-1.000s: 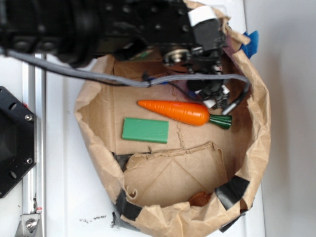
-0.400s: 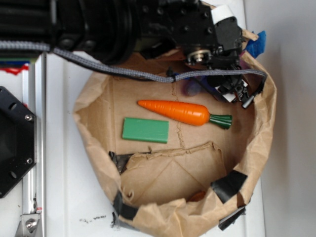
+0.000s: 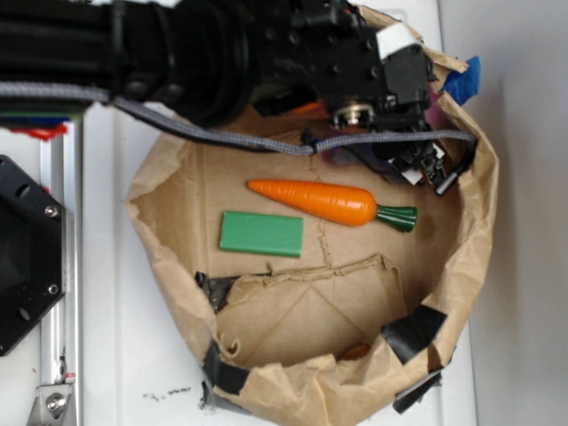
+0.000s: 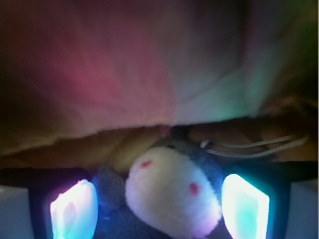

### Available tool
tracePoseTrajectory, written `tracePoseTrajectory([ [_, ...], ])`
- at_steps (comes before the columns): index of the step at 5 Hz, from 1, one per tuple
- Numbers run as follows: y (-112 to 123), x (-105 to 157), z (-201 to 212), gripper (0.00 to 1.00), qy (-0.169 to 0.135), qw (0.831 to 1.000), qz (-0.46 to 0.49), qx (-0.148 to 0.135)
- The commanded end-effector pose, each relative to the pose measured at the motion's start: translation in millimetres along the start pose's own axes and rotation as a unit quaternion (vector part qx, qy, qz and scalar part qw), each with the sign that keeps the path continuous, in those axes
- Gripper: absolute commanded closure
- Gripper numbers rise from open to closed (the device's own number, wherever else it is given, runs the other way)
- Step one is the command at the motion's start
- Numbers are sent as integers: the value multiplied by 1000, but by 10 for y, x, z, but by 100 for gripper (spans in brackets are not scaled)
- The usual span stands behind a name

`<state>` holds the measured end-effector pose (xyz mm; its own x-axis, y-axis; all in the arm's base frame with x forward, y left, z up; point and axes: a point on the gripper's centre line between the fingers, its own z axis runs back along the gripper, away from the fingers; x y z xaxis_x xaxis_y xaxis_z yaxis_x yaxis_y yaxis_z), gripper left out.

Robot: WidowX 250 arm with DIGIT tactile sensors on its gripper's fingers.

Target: Grab the gray animal.

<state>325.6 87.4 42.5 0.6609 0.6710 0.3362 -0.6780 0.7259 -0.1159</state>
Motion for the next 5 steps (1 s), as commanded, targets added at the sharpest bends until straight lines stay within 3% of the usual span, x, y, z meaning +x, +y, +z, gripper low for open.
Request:
tracePoseTrajectory([
  [1,47,16,-52,0,-2,1000,-21,10],
  [2,51,-15,-73,0,7,999,-32,7],
  [3,64,-47,-83,100,16,999,-30,1],
  [5,89,-48,-84,100,15,999,-34,1],
])
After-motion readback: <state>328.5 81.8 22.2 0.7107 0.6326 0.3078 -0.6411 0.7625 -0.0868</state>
